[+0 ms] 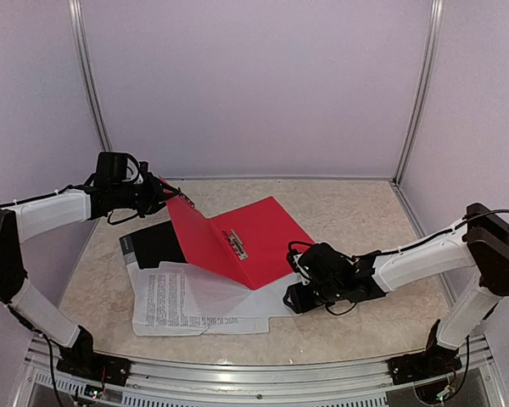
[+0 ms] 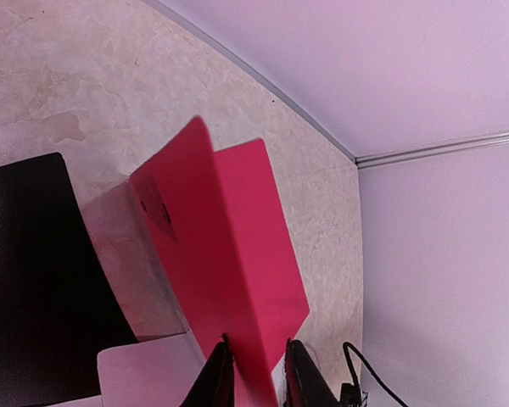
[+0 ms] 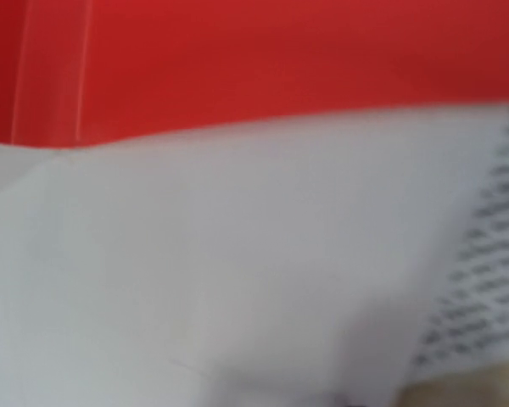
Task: Put the files into the folder
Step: Pick up the file from the center of the board.
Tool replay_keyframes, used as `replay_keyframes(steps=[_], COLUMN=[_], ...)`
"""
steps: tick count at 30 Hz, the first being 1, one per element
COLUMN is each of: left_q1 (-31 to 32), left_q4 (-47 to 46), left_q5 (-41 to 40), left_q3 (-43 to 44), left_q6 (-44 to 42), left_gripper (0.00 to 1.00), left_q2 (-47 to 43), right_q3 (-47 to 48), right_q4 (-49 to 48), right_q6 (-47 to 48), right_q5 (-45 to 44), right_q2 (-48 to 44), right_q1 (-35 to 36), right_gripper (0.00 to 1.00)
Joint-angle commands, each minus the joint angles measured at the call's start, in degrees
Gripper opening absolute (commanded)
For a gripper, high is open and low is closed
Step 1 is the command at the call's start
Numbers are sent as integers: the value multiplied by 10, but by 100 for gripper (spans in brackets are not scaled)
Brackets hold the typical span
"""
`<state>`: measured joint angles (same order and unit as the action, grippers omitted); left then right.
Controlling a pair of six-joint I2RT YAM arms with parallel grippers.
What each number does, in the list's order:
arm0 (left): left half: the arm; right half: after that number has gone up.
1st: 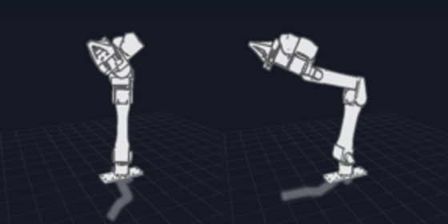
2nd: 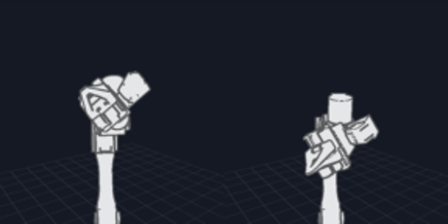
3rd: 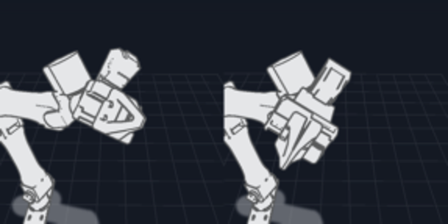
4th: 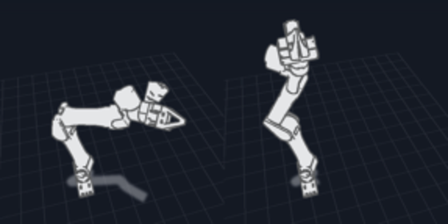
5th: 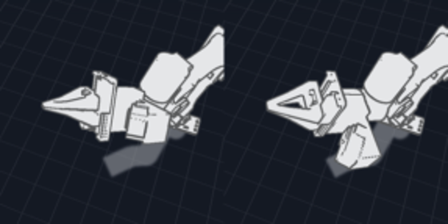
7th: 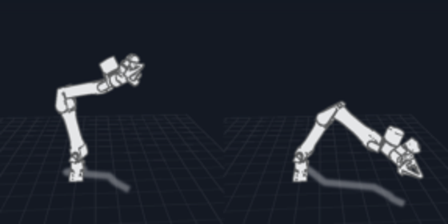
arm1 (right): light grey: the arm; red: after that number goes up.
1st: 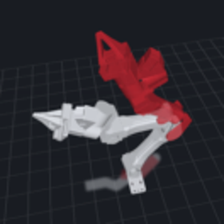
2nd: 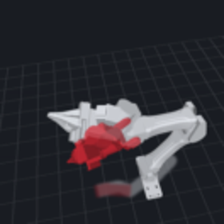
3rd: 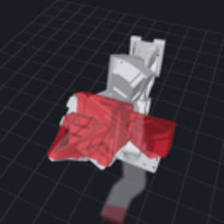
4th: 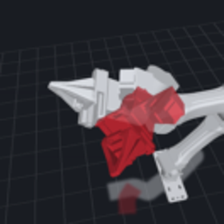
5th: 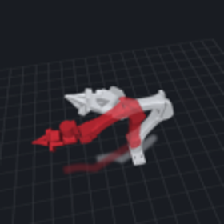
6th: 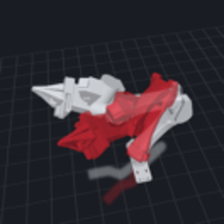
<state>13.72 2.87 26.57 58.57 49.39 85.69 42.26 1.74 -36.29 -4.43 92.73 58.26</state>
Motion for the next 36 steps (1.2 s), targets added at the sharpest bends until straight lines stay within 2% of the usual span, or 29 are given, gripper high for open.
replay_keyframes(steps=[1, 3, 7, 10, 13, 15, 19, 22, 27, 36], left_q1=[-14, -14, -14, -14, -15, -14, -15, -15, -15, -14], left_q4=[21, 31, 41, 39, 35, 35, 32, 31, 32, 35], left_q5=[-15, -22, -32, -49, -62, -69, -76, -78, -82, -94], left_q3=[-3, -5, -19, -43, -67, -79, -94, -97, -100, -101], left_q6=[-25, -38, -57, -70, -82, -88, -93, -95, -98, -103], left_gripper=[26, 29, 29, 18, 5, 0, 0, 0, 0, 0], left_q2=[-1, -7, -13, -15, -23, -27, -36, -42, -47, -53], right_q3=[25, 31, 33, 36, 54, 75, 124, 140, 112, 96], right_q4=[39, 55, 81, 88, 103, 121, 171, 200, 192, 217], right_q6=[11, 6, -2, -1, 1, 3, 3, -12, -27, -37], right_q5=[-24, -37, -75, -79, -91, -107, -136, -142, -128, -139], right_q2=[29, 36, 31, 36, 57, 79, 129, 156, 143, 117], right_q1=[20, 25, 36, 43, 57, 72, 100, 106, 107, 107], right_gripper=[48, 56, 68, 79, 82, 83, 84, 79, 64, 32])
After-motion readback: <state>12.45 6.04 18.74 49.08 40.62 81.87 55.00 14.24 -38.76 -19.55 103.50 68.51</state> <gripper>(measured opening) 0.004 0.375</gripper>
